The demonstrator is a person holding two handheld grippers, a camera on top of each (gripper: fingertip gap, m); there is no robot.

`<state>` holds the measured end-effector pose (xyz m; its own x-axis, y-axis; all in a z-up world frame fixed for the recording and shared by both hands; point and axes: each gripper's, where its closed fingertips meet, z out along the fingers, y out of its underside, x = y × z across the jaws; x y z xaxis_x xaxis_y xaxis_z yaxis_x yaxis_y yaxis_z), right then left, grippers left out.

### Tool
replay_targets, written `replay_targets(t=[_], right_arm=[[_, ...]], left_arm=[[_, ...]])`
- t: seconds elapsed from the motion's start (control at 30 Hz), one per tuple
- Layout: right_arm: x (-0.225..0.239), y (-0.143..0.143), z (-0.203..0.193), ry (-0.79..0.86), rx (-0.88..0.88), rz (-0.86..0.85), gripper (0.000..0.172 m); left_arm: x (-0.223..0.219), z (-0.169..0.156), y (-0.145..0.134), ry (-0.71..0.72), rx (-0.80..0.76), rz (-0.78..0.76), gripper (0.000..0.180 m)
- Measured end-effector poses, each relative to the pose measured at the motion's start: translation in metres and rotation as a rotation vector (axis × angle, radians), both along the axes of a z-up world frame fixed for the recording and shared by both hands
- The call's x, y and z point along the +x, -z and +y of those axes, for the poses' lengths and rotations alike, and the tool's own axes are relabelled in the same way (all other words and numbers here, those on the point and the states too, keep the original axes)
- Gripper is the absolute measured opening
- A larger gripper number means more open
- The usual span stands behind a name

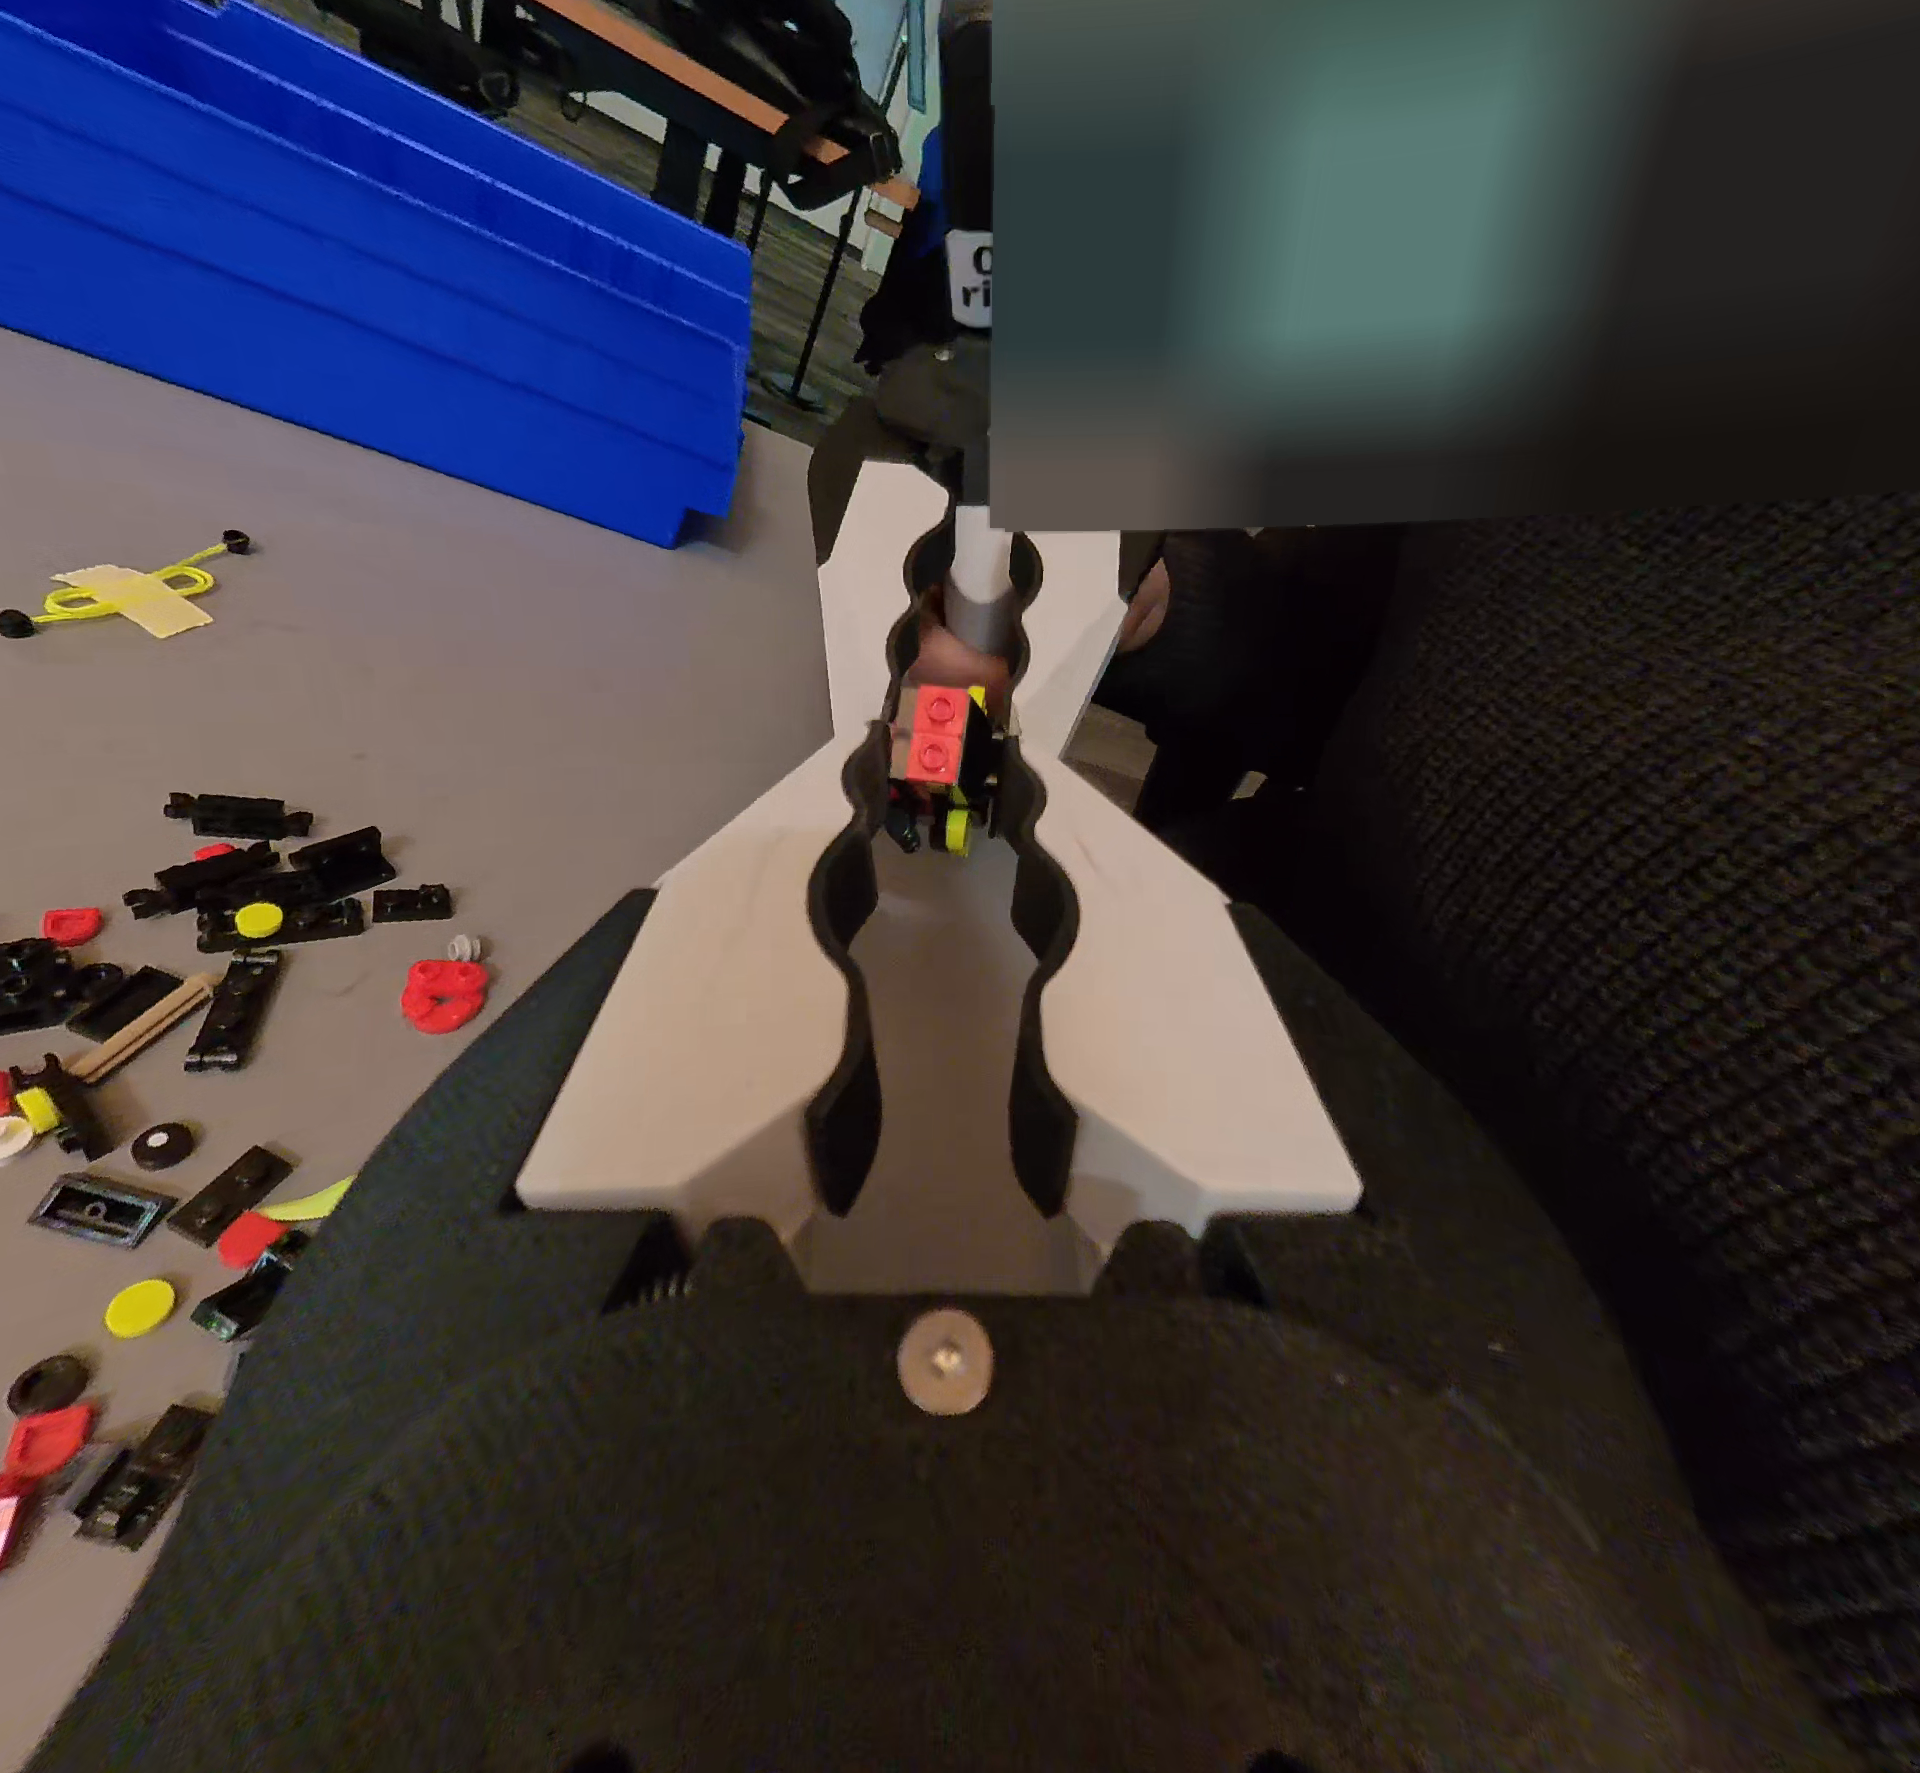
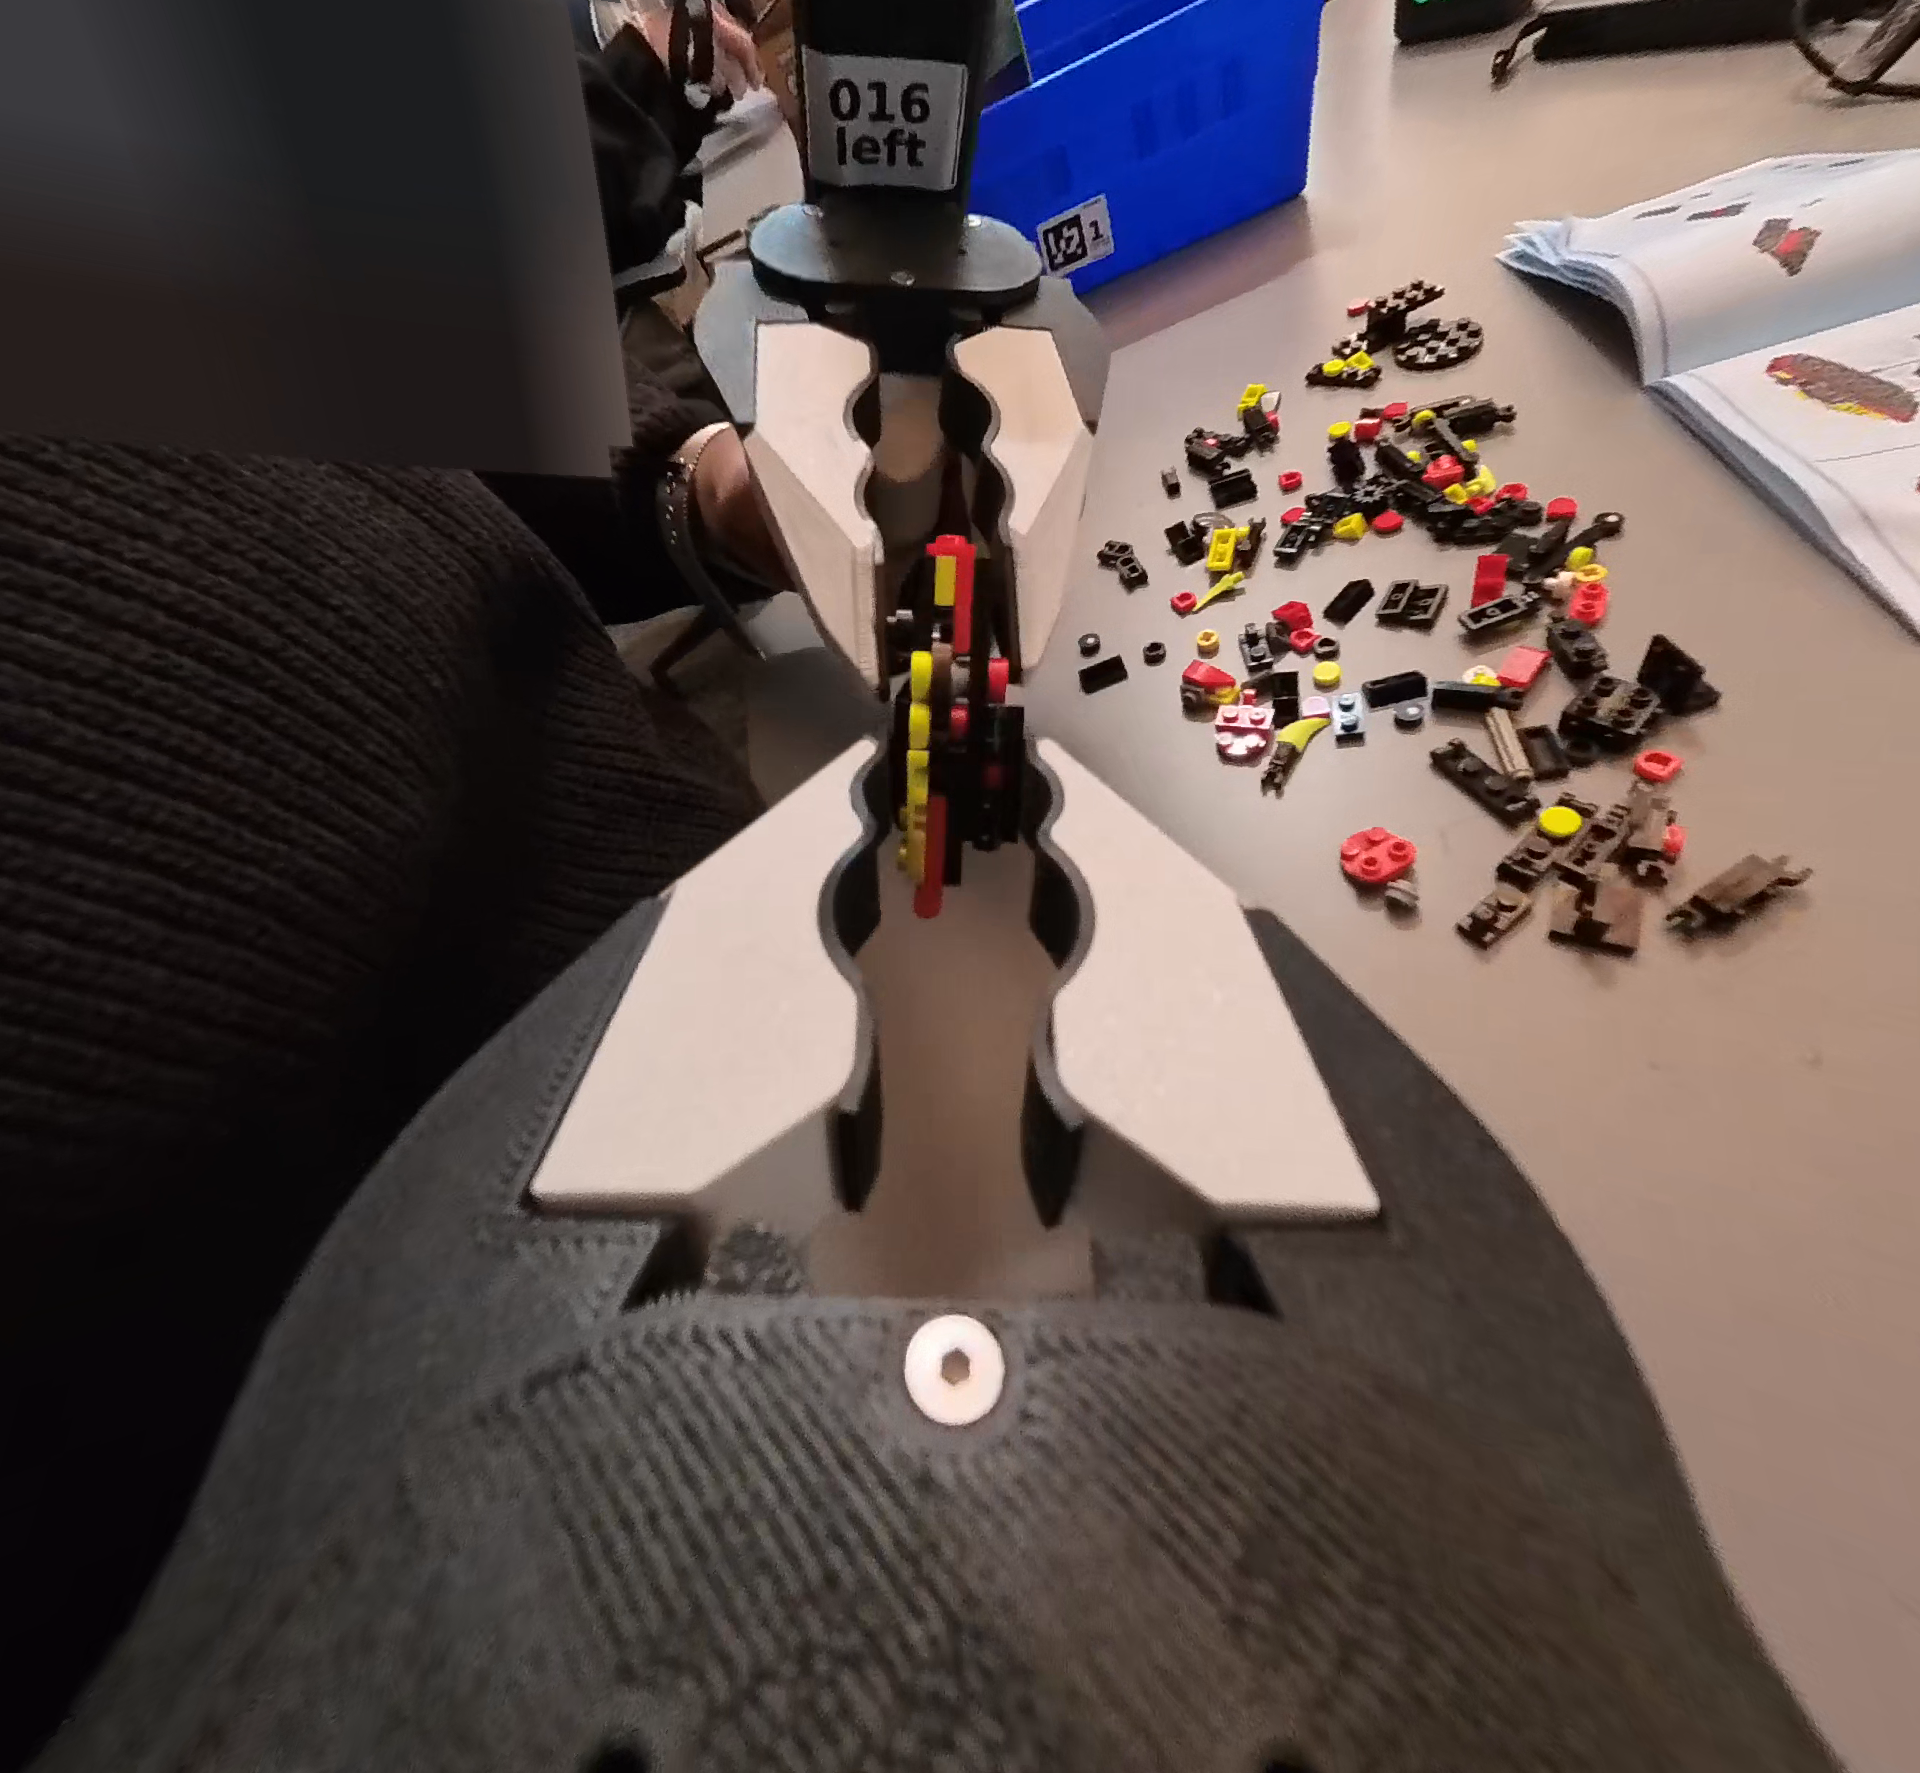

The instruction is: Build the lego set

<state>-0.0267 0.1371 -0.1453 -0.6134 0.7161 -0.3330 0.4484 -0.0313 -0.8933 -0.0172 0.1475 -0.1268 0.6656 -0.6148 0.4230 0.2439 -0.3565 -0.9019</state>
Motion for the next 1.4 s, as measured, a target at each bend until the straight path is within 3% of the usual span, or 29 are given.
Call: replay_targets(t=[0.2,0.3,0.37,0.47,0.6,0.7,0.8,1.07,1.2,1.4], right_arm=[[0.002,0.003,0.001,0.000,0.105,0.011,0.022],[-0.004,0.009,0.011,0.047,0.118,0.001,0.022],[-0.008,0.015,0.021,0.090,0.172,0.015,0.022],[-0.012,0.028,0.039,0.151,0.387,0.049,0.022],[-0.012,0.058,0.050,0.141,0.762,0.034,0.022],[-0.011,0.072,0.051,0.089,1.008,0.058,0.022],[-0.012,0.075,0.049,0.066,1.121,0.108,0.022],[-0.005,0.082,0.038,0.000,1.035,0.074,0.024],[0.000,0.084,0.032,-0.030,0.972,0.038,0.038],[0.001,0.066,0.025,-0.004,0.671,0.003,0.043]], left_arm=[[0.003,-0.001,0.001,0.005,0.001,0.021,0.018],[-0.004,0.007,0.009,-0.060,-0.043,0.028,0.021],[-0.010,0.011,0.012,-0.082,-0.083,-0.007,0.036],[-0.024,0.016,0.035,-0.139,-0.260,-0.106,0.047],[-0.045,0.017,0.075,-0.237,-0.480,-0.124,0.046],[-0.041,0.016,0.081,-0.223,-0.501,-0.061,0.045],[-0.032,0.013,0.085,-0.188,-0.511,-0.022,0.044],[-0.028,0.010,0.087,-0.165,-0.517,0.015,0.037],[-0.027,0.009,0.089,-0.161,-0.518,0.035,0.036],[-0.025,0.008,0.089,-0.148,-0.518,0.046,0.036]])
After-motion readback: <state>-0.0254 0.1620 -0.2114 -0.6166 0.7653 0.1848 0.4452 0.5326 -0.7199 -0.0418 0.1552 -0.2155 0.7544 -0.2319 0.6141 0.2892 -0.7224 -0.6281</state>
